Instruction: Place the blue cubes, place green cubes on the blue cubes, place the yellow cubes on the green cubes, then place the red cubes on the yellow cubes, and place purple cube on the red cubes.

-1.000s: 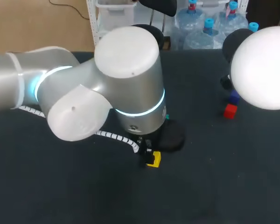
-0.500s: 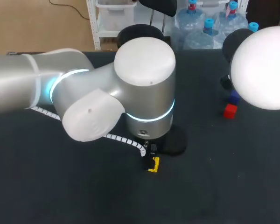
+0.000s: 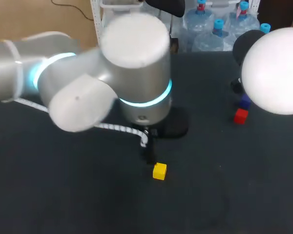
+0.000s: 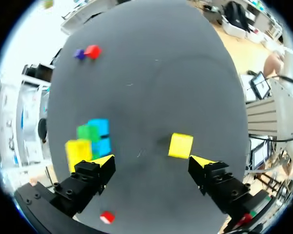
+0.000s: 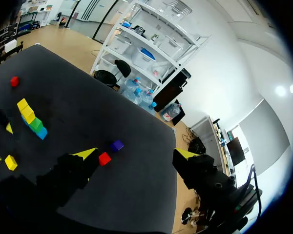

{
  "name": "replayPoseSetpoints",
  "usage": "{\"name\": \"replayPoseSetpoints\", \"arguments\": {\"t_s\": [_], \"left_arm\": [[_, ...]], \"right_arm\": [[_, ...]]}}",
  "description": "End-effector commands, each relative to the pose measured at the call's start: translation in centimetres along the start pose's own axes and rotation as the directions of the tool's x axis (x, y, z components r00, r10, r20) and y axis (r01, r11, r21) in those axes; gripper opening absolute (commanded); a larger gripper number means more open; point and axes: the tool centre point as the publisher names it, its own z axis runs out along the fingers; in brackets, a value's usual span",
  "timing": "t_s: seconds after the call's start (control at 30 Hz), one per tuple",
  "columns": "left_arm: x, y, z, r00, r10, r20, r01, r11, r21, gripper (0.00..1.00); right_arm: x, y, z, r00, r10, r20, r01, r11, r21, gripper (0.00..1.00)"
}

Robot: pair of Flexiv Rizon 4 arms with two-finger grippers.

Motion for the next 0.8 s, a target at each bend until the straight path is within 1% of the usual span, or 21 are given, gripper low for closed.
{"name": "replayPoseSetpoints", "arguments": {"t_s": [0.03, 0.1, 0.13, 0.23, 0.27, 0.3, 0.37, 0.43, 0.5, 0.57, 0.67, 0.73, 0.77, 0.8], "left_arm": [[4.7, -0.3, -5.2, 0.998, -0.035, 0.043, 0.036, 0.999, -0.031, 1.0], [6.0, -0.3, -6.5, 0.998, -0.06, 0.028, 0.06, 0.998, -0.016, 1.0], [6.6, -0.4, -7.3, 0.996, -0.075, 0.051, 0.075, 0.997, 0.007, 1.0], [8.2, -0.8, -8.9, 0.995, -0.09, 0.047, 0.089, 0.996, 0.028, 1.0], [8.8, -0.9, -9.4, 0.994, -0.098, 0.058, 0.095, 0.994, 0.048, 1.0], [9.3, -0.9, -9.9, 0.993, -0.098, 0.062, 0.096, 0.994, 0.049, 1.0], [10.6, -0.5, -10.9, 0.99, -0.124, 0.071, 0.121, 0.992, 0.038, 1.0], [12.0, 0.3, -12.0, 0.986, -0.156, 0.064, 0.157, 0.988, -0.012, 1.0], [13.5, 1.4, -12.8, 0.976, -0.208, 0.063, 0.21, 0.977, -0.041, 1.0], [15.1, 2.5, -13.2, 0.963, -0.265, 0.054, 0.269, 0.959, -0.093, 1.0], [17.4, 3.9, -13.2, 0.931, -0.36, 0.053, 0.364, 0.921, -0.142, 1.0], [18.8, 4.7, -13.1, 0.902, -0.428, 0.052, 0.43, 0.885, -0.18, 1.0], [19.5, 5.2, -13.1, 0.883, -0.465, 0.069, 0.469, 0.862, -0.193, 1.0], [20.1, 5.5, -13.0, 0.869, -0.489, 0.072, 0.492, 0.845, -0.207, 1.0]], "right_arm": [[0.1, -0.1, 0.0, 1.0, 0.001, 0.004, -0.001, 1.0, -0.001, 1.0], [0.1, -0.1, 0.0, 1.0, 0.001, 0.004, -0.001, 1.0, -0.001, 1.0], [0.1, -0.1, 0.0, 1.0, 0.001, 0.004, -0.001, 1.0, -0.001, 1.0], [0.1, -0.1, 0.0, 1.0, 0.001, 0.004, -0.001, 1.0, -0.001, 1.0], [0.1, -0.1, 0.0, 1.0, 0.001, 0.004, -0.001, 1.0, -0.001, 1.0], [0.1, -0.1, 0.0, 1.0, 0.001, 0.004, -0.001, 1.0, -0.001, 1.0], [0.1, -0.1, 0.0, 1.0, 0.001, 0.004, -0.001, 1.0, -0.001, 1.0], [0.1, -0.1, 0.0, 1.0, 0.001, 0.004, -0.001, 1.0, -0.001, 1.0], [0.1, -0.1, 0.0, 1.0, 0.001, 0.004, -0.001, 1.0, -0.001, 1.0], [0.1, -0.1, 0.0, 1.0, 0.001, 0.004, -0.001, 1.0, -0.001, 1.0], [0.1, -0.1, 0.0, 1.0, 0.001, 0.004, -0.001, 1.0, -0.001, 1.0], [0.1, -0.1, 0.0, 1.0, 0.001, 0.004, -0.001, 1.0, -0.001, 1.0], [0.1, -0.1, 0.0, 1.0, 0.001, 0.004, -0.001, 1.0, -0.001, 1.0], [0.1, -0.1, 0.0, 1.0, 0.001, 0.004, -0.001, 1.0, -0.001, 1.0]]}}
